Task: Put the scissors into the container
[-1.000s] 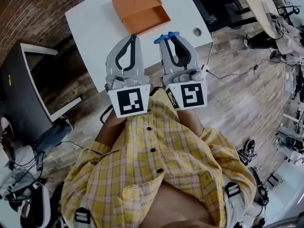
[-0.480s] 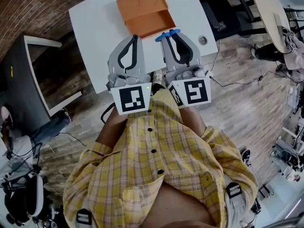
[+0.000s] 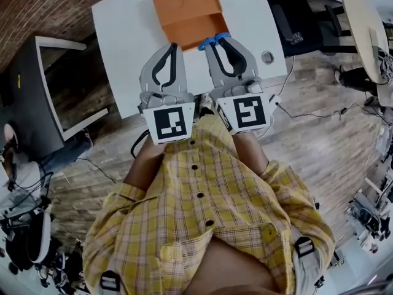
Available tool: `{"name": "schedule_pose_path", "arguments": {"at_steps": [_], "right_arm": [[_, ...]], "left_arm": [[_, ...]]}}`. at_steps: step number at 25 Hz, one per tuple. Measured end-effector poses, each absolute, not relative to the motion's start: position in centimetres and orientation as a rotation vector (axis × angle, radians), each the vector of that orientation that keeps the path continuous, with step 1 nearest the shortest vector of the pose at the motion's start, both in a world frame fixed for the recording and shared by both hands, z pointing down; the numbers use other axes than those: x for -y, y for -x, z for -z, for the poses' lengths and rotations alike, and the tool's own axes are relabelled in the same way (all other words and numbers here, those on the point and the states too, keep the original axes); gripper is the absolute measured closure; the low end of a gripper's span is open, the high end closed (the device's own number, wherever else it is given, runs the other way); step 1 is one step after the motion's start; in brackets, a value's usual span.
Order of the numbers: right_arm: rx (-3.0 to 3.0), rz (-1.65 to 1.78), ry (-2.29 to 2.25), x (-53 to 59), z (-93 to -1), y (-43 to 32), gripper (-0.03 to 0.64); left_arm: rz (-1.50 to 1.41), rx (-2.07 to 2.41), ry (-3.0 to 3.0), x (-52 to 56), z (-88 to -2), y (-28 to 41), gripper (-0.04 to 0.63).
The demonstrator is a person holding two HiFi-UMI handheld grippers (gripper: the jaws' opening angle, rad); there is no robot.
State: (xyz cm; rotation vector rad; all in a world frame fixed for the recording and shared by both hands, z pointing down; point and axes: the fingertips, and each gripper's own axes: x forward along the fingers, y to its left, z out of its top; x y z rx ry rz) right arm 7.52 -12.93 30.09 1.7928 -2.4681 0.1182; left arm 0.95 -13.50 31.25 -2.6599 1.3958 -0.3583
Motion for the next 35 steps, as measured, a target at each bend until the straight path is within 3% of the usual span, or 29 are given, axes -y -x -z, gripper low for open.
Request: {"name": "schedule_pose_path", "arguments": {"at_steps": [25, 35], "right_arm": [[2.430, -0.043, -1.337, 18.4, -38.3, -6.1, 0.534], [2.298, 0.159, -1.174, 19.5, -42.0, -4.4, 0.534]], "left_arm": [[0.454, -1.618, 2.610, 16.2, -35.4, -0.3, 0.598], [0.452, -1.700, 2.609, 17.2, -36.6, 0.8, 0.598]]}}
